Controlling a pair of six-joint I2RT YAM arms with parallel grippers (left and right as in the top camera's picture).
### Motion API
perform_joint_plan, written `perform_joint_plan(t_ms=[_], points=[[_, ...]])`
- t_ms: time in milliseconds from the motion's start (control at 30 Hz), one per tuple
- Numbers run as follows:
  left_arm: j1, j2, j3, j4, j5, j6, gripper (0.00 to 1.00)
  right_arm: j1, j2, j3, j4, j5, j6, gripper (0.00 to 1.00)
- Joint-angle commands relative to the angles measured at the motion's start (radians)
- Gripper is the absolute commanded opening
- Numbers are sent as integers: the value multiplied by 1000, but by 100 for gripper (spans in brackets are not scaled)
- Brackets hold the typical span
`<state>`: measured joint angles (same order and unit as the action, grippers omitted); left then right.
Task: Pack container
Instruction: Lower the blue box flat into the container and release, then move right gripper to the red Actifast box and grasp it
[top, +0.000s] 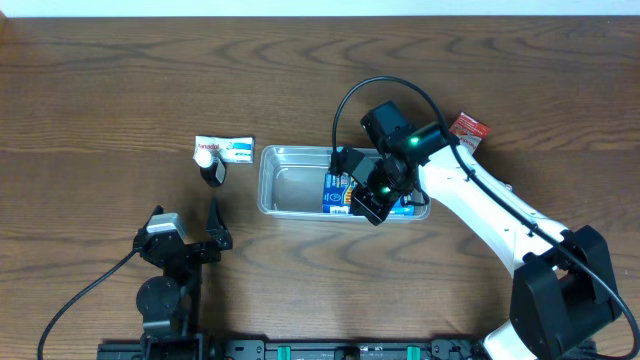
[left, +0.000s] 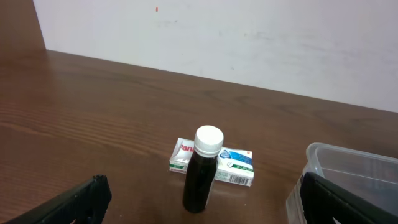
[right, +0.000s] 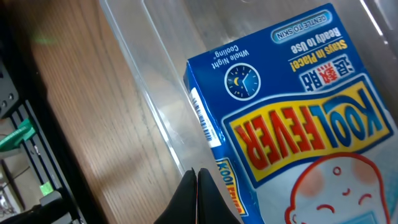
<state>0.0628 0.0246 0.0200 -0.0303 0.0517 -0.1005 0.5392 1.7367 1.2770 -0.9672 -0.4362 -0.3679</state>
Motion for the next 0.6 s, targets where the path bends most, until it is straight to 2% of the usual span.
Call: perform_joint_plan(t_ms=[0, 567], points=[[4, -1, -16, -37, -10, 2, 98, 4, 27, -35, 11, 95, 9, 1], [4, -1, -16, -37, -10, 2, 98, 3, 27, -16, 41, 167, 9, 1]])
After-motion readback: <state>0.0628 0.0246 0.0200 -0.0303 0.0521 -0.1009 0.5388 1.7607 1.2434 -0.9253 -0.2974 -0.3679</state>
